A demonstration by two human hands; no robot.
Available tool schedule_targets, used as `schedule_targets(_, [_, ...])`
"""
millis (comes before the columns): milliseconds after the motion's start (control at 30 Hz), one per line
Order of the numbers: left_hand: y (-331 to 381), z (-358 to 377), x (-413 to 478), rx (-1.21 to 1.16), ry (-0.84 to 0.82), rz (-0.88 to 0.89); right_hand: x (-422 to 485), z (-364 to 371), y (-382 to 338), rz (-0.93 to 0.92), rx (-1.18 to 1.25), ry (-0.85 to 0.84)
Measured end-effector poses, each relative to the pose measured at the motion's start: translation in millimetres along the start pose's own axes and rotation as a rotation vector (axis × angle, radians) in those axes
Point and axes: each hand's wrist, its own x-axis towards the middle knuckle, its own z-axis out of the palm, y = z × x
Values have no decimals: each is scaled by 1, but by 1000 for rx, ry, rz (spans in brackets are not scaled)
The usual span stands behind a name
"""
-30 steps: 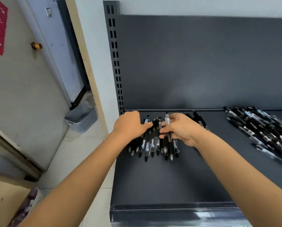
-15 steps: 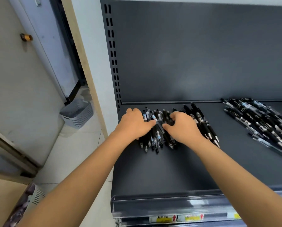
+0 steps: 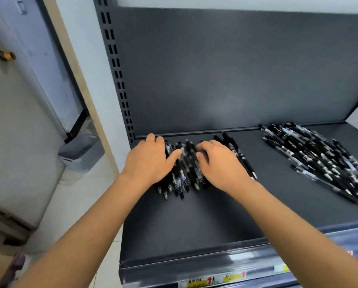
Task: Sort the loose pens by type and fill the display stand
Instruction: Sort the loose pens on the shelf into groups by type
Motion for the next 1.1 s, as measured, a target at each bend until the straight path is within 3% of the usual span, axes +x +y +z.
schedule_targets(100, [27,-17,1,100,118,126,-12,-22,14,-53,-70,90])
schedule_targets(333, [130,-42,3,188,252,381,-45,-83,84,46,-154,274])
schedule_targets(533, [243,-32,4,187,297,474,-80,-143,189,269,-156,247])
schedule_targets(633, [300,-17,6,177,280,446,-92,-167,251,402,-140,163])
schedule_targets(733, [351,0,12,82,207,349,-93,-181,293,482,-122,-64])
schedule_targets(833, [383,8,13,-12,99,204,-88,-183,306,479,27,-225])
schedule_targets(933, [395,12,10,-59,14,85,-78,-180,306,421,124,-295])
schedule_targets(1100, [402,22,15,-289,-142,-42,-65,-175,318,495,483,-416])
